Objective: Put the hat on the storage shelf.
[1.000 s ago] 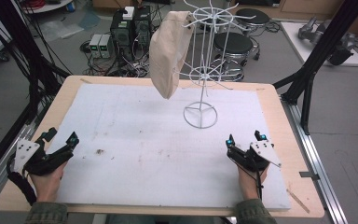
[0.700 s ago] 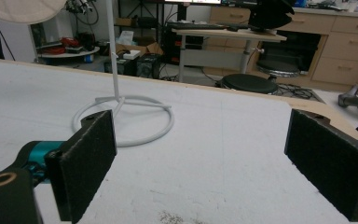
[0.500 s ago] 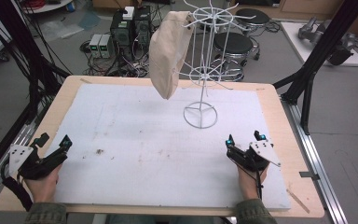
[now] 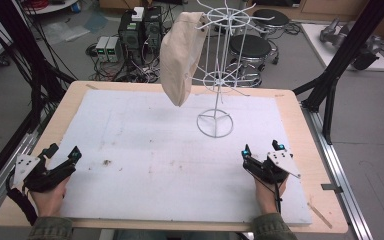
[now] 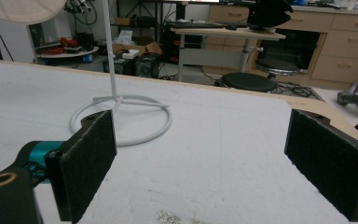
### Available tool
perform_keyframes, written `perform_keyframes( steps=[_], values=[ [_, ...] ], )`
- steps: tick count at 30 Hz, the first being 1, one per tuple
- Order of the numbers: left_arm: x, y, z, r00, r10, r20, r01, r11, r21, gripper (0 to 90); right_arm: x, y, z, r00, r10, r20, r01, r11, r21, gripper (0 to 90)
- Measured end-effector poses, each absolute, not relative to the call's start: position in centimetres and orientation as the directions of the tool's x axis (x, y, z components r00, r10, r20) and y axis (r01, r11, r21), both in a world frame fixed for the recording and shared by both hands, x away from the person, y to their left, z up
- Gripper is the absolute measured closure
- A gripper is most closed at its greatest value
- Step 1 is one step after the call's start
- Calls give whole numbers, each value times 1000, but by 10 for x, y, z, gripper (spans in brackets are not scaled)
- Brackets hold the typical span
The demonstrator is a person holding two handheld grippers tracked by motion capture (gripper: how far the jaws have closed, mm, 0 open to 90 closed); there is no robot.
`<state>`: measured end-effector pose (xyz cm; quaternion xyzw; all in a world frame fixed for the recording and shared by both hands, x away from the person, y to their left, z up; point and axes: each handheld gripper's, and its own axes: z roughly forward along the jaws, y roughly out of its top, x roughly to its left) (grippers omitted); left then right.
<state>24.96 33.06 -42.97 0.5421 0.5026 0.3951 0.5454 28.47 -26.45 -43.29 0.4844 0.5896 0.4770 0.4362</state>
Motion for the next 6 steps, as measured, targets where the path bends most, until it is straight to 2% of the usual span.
perform_keyframes(
  steps=[6],
  values=[
    [251, 329, -431, 201, 974, -107, 142, 80, 987, 243, 285, -265, -433, -153, 987, -53, 157, 77, 985, 81]
  ],
)
